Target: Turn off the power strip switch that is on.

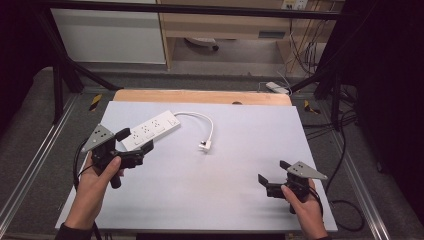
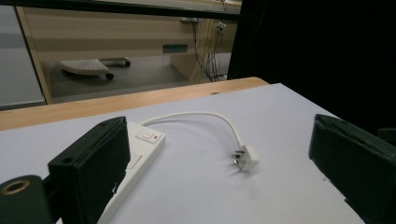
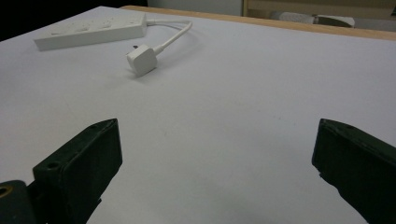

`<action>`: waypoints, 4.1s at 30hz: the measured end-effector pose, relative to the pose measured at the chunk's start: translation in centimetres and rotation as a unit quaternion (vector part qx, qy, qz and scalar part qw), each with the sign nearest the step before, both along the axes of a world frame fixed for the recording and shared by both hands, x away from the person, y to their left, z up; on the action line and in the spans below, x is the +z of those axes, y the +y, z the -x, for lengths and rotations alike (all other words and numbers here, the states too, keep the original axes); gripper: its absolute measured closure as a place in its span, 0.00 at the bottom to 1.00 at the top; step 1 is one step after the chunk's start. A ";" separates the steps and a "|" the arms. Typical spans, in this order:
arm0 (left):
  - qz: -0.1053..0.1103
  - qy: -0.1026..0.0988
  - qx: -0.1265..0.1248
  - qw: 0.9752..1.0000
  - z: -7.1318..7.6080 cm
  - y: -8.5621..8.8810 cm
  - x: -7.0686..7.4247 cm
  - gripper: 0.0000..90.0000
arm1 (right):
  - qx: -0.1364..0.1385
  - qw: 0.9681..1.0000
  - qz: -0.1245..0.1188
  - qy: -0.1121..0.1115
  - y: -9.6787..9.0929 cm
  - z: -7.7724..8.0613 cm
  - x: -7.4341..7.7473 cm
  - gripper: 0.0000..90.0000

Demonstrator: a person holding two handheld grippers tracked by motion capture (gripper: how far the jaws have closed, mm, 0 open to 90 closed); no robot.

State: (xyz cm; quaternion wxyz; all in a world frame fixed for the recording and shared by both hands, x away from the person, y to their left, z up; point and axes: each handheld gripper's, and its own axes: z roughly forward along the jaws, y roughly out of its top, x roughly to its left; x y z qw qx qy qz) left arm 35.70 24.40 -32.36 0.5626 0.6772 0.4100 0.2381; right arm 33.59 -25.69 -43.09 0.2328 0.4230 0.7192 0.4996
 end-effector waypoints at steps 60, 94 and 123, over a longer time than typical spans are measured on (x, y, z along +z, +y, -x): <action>-0.048 -0.009 0.094 0.994 -5.9 3.9 -2.8 0.82 | 0.005 1.000 0.000 0.009 0.1 0.0 -0.1 0.03; -0.083 0.075 0.108 0.988 -8.6 5.8 -7.9 1.00 | 0.005 1.000 0.002 0.015 0.0 -0.1 -0.1 0.03; -0.106 0.109 0.099 0.983 -9.2 5.1 -9.7 1.00 | 0.007 0.999 0.015 0.027 -0.1 -0.1 -0.2 0.03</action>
